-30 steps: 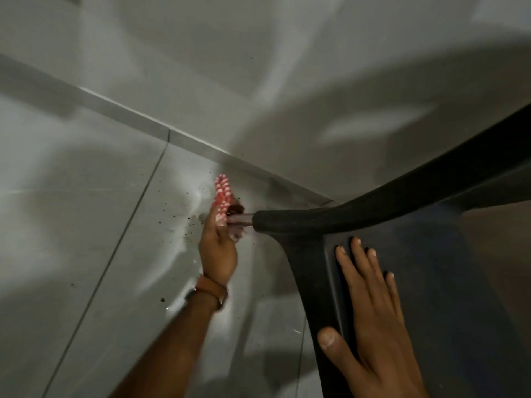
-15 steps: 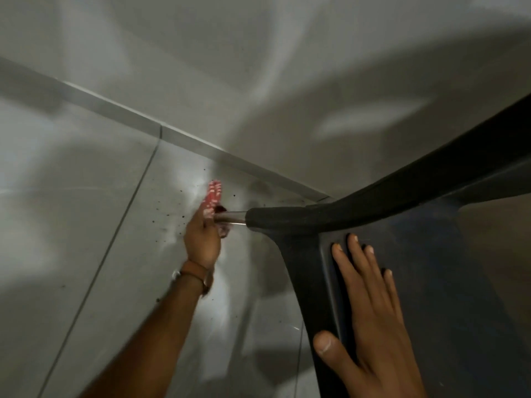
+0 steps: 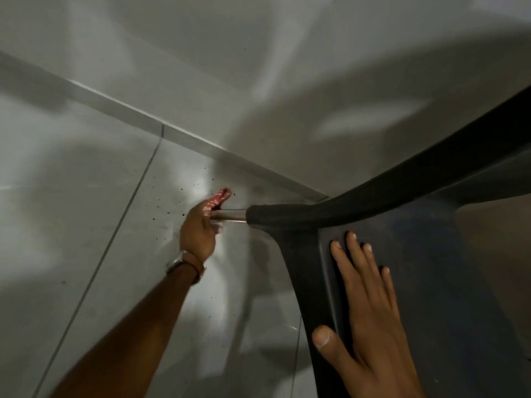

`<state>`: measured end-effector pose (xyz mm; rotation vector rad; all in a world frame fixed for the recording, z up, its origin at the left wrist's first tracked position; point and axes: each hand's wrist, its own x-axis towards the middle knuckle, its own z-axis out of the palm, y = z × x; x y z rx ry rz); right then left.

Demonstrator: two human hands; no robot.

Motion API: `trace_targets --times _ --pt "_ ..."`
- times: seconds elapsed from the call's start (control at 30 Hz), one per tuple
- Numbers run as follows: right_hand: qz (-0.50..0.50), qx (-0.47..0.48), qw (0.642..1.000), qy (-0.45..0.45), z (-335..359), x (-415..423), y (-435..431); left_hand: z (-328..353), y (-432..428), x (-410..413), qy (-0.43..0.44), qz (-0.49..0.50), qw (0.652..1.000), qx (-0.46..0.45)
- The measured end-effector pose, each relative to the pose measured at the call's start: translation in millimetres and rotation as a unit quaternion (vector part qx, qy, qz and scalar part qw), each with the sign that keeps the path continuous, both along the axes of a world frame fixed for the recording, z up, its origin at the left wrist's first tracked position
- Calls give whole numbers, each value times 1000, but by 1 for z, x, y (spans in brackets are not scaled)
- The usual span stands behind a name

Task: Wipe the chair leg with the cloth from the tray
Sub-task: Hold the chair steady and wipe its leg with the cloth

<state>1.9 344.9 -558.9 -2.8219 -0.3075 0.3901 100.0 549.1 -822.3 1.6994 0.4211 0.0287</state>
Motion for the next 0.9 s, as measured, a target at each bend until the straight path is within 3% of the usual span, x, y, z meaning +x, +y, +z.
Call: trace_targets --times 0.07,0.13,0.3,0.4,0.47,0.6,0.73,0.83,0.9 --pt "0 7 1000 -1 0 0 1 -31 8 14 75 -22 996 49" --pt "0 9 1000 3 0 0 1 -52 8 23 141 5 989 43" --pt "2 13 1000 -5 1 -2 -1 -52 7 29 179 18 982 53" --pt "2 19 1000 -9 1 -4 -3 -15 8 17 72 -58 991 95" --pt "2 19 1000 -13 -1 -4 -3 22 5 6 -6 -86 994 70" --pt "-3 23 1000 -17 -1 -4 -1 103 -8 -24 -125 -14 990 69" --pt "-2 24 1000 -19 -2 -3 -1 121 -14 -41 -108 28 993 37" --pt "2 23 1000 -18 -2 -4 -2 94 -10 -34 -96 21 995 18" --pt "3 20 1000 -20 -3 -4 -2 64 -6 -26 -62 15 997 -43"
